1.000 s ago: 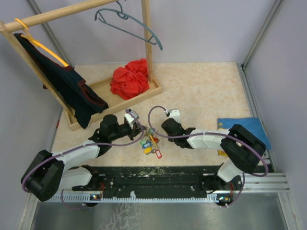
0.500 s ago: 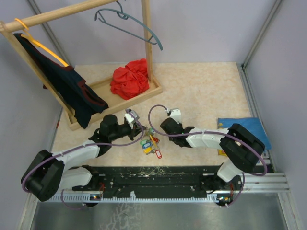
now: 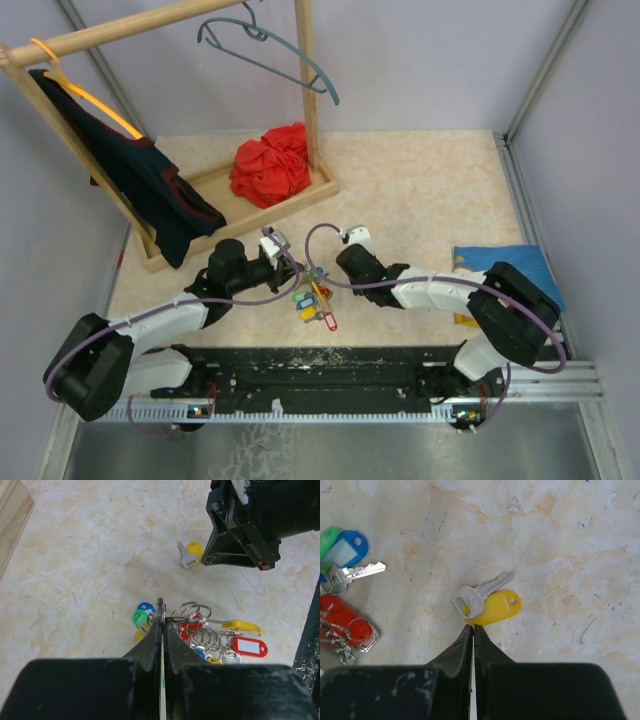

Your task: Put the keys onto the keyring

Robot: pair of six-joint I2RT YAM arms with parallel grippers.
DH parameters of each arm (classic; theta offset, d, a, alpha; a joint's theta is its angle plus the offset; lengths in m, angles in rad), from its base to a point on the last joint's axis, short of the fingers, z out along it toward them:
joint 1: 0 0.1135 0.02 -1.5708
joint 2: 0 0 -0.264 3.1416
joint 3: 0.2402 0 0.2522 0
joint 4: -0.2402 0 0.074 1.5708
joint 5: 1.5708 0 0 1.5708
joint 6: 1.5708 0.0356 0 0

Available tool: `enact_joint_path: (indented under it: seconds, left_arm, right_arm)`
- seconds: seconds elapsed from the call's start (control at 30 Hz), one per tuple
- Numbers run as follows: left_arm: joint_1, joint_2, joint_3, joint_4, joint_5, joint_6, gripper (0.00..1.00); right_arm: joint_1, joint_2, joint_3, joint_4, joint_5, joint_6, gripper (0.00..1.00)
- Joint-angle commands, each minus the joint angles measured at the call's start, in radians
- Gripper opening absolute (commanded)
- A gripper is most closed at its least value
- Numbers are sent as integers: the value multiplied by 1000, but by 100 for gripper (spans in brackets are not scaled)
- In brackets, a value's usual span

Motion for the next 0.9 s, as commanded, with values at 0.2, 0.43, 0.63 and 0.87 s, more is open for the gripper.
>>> enact_joint_path:
  seconds: [0.2, 0.43, 0.63, 0.87]
  left_arm:
    - [5, -50, 18, 2, 20, 54, 1]
    - [8, -49, 34, 3, 43, 113, 1]
    - [13, -44, 34, 30, 152, 177, 1]
    - [13, -65, 25, 34, 241, 273, 1]
  right_arm:
    - [-7, -169, 136, -154, -115, -353, 0]
    - [-5, -260, 173, -210, -208, -507, 0]
    - [-7, -312, 242, -238, -414, -614, 0]
    - [-6, -316, 246, -190, -588, -751, 0]
